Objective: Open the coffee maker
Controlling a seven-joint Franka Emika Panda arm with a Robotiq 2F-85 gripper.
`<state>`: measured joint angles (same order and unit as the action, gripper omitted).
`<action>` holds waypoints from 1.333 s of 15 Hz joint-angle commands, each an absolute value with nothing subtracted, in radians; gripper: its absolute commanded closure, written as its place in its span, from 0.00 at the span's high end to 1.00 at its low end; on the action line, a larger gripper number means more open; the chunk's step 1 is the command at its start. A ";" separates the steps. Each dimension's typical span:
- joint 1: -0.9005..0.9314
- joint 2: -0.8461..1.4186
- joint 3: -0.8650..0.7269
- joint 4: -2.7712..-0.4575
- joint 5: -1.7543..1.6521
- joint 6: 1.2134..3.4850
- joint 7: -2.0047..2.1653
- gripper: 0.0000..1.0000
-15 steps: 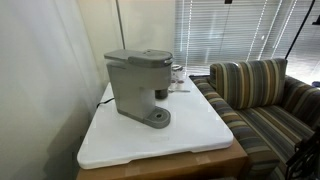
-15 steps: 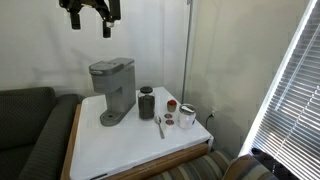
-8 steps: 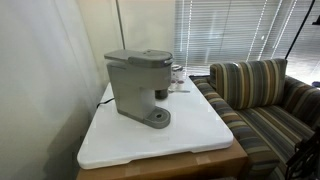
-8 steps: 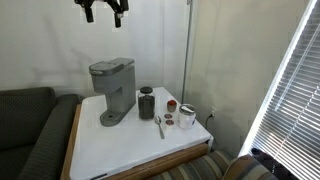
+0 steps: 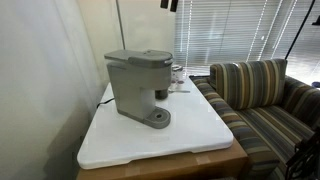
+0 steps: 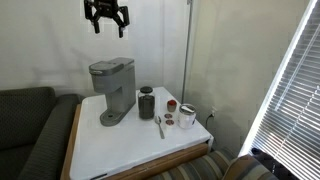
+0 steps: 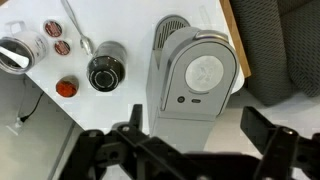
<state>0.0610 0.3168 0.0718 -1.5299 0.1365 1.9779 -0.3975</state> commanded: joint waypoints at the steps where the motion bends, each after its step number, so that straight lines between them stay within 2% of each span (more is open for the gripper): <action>1: 0.065 0.405 0.102 -1.429 0.109 1.961 -0.401 1.00; 3: 0.072 0.436 0.114 -1.396 0.100 1.950 -0.396 0.74; 13: 0.091 0.474 0.116 -1.383 0.063 1.891 -0.328 0.02; 14: 0.091 0.464 0.123 -1.400 0.076 1.926 -0.332 0.02; 15: 0.091 0.464 0.123 -1.400 0.076 1.923 -0.332 0.13; 17: 0.091 0.464 0.124 -1.400 0.076 1.923 -0.332 0.02; 20: 0.091 0.468 0.127 -1.400 0.080 1.922 -0.335 0.00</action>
